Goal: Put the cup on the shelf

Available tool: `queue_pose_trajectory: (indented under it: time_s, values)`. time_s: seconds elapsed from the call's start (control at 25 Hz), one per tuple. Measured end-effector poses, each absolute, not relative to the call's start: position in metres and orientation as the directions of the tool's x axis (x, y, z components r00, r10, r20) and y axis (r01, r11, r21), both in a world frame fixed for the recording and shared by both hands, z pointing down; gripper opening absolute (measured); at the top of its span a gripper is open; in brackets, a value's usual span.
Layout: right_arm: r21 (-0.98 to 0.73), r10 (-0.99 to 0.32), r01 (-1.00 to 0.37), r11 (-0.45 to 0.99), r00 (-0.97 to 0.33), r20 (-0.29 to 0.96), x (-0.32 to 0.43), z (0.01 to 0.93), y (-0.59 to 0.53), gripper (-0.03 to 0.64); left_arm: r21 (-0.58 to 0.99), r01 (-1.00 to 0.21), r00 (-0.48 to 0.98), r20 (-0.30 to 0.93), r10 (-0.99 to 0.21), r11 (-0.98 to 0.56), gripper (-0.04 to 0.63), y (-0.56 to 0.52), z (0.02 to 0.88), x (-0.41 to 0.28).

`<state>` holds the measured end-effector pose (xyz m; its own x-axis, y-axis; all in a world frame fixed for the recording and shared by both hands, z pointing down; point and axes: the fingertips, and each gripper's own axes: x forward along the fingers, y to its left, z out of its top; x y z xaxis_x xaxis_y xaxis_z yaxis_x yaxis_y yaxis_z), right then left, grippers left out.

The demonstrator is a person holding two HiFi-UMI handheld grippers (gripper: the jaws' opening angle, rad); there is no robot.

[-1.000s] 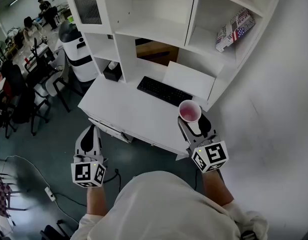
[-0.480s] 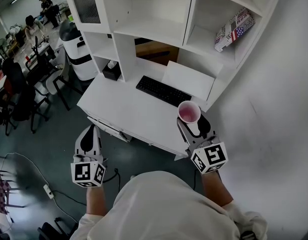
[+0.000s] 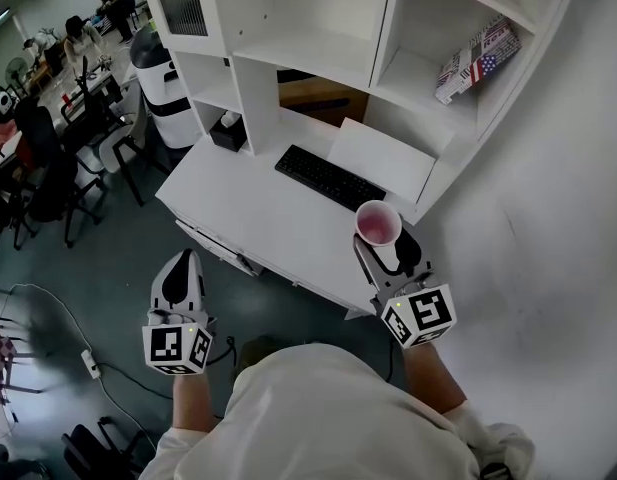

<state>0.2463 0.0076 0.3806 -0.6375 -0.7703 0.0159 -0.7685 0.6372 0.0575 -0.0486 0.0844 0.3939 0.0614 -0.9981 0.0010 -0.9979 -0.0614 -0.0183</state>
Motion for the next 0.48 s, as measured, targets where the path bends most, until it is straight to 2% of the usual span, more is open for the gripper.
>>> queue_pose_trajectory:
  time_s: [0.48]
  values:
    - [0.053,-0.761,-0.759,0.649,-0.649,0.025,0.228,0.388,-0.015,0.275,-0.001,-0.998,0.062,0.015,-0.998,-0.062,0.002,0.060,0.407,-0.061]
